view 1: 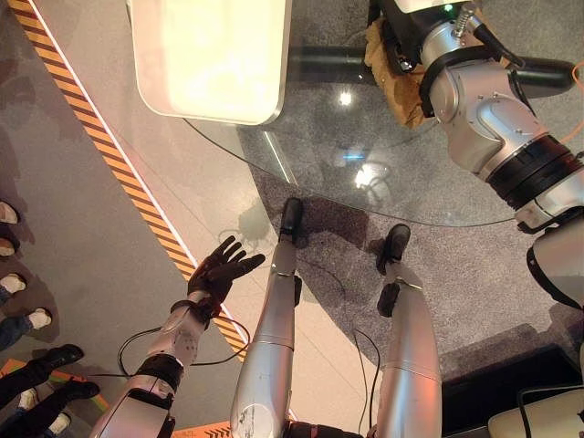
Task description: Wipe the table with a cloth and put it in the basket.
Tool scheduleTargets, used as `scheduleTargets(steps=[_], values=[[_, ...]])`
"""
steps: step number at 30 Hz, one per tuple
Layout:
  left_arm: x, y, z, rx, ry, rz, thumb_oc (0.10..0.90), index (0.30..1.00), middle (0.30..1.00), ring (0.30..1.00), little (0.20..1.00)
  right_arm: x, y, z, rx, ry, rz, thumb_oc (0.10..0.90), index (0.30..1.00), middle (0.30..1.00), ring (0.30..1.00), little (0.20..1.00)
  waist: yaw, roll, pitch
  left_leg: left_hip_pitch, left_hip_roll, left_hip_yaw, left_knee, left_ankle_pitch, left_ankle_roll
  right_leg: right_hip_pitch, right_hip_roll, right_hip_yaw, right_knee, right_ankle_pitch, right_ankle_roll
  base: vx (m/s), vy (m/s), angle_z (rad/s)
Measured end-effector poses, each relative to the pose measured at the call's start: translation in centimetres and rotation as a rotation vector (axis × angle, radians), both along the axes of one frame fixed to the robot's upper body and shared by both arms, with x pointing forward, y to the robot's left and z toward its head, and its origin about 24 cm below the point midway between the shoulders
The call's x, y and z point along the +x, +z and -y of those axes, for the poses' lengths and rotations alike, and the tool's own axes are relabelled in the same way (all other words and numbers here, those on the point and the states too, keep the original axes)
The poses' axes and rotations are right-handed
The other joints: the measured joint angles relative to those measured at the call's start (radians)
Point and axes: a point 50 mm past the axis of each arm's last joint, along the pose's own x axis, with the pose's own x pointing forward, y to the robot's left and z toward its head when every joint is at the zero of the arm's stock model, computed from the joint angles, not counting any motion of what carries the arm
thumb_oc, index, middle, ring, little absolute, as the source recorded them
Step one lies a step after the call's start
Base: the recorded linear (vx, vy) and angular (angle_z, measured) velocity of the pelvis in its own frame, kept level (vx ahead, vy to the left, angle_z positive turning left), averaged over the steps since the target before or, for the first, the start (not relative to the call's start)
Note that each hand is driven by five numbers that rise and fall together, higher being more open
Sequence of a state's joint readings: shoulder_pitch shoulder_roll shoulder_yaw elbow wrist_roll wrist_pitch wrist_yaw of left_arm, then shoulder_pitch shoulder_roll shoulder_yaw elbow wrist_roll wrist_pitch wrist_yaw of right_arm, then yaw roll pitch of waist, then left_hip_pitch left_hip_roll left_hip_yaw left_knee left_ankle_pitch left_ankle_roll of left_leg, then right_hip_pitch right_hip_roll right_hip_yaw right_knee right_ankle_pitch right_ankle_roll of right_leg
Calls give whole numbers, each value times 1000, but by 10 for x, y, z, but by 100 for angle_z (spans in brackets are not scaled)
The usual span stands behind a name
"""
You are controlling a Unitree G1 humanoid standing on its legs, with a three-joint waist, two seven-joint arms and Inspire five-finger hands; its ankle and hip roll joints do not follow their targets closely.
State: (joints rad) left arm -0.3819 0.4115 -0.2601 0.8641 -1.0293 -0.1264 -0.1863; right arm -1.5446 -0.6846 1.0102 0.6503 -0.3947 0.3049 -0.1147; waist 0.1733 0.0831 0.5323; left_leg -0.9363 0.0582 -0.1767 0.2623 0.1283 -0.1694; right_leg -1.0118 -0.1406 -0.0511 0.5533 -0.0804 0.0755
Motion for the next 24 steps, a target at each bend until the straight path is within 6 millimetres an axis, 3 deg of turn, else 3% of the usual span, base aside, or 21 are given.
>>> scheduleTargets(steps=[16,24], values=[[0,-1,4,20,-16,2,800,900,900,900,900,-13,-5,-32,-66,121,-33,100,300,300,300,200,11,6,-2,-26,0,-13,-1,1,0,-21,0,-12,1,-3,-2,0,0,0],[0,-1,4,21,-17,2,800,900,900,900,900,-18,-21,-51,-102,194,-80,100,300,300,300,200,11,6,-2,-27,0,-21,-1,2,-3,-20,0,-18,4,-3,-3,0,0,0]])
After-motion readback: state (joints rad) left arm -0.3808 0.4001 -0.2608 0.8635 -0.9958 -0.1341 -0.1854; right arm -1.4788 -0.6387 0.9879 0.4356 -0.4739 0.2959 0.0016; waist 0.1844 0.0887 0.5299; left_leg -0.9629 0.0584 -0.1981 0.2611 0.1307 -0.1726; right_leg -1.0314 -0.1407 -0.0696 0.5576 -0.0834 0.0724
